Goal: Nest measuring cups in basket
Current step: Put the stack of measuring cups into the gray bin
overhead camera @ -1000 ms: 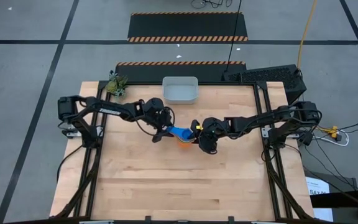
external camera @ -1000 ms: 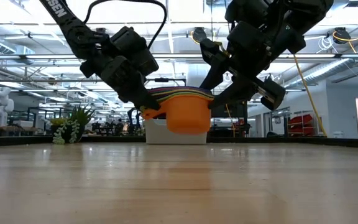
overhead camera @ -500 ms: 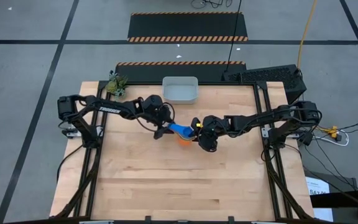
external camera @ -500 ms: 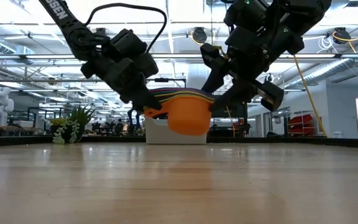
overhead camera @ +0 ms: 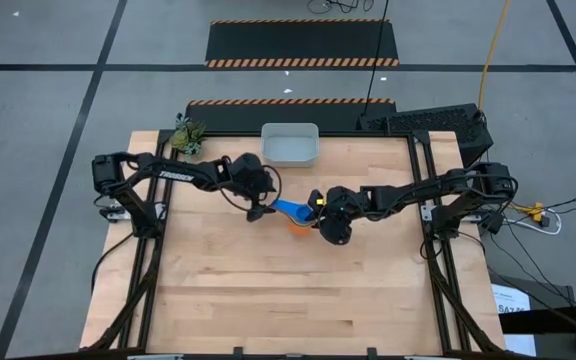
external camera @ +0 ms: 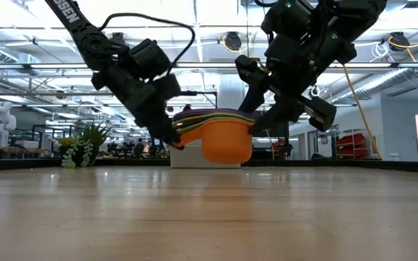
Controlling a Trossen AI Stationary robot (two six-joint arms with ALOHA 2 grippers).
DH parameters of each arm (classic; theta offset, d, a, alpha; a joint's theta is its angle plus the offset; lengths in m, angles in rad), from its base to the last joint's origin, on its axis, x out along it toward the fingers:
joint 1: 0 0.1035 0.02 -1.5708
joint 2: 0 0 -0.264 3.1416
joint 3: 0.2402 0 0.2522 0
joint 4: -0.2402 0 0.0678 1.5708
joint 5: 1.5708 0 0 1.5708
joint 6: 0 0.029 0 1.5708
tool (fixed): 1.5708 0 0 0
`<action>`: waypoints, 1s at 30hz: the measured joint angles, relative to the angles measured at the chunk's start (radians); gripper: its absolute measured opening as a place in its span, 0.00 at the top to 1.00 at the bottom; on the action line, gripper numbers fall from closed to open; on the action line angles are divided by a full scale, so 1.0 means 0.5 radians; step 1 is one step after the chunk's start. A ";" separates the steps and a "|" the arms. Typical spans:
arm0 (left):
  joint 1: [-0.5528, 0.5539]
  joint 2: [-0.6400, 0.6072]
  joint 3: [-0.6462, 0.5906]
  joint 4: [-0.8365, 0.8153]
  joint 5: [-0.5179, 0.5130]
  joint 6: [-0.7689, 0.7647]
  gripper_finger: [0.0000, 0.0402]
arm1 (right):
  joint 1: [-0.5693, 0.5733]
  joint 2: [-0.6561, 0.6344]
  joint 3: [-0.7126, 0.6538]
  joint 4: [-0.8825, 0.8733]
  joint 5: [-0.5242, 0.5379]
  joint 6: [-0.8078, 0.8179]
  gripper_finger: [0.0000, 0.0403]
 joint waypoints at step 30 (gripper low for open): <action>-0.521 0.002 -0.480 0.997 -1.158 0.712 0.11 | -0.046 0.000 -0.028 -0.114 -0.003 0.250 0.70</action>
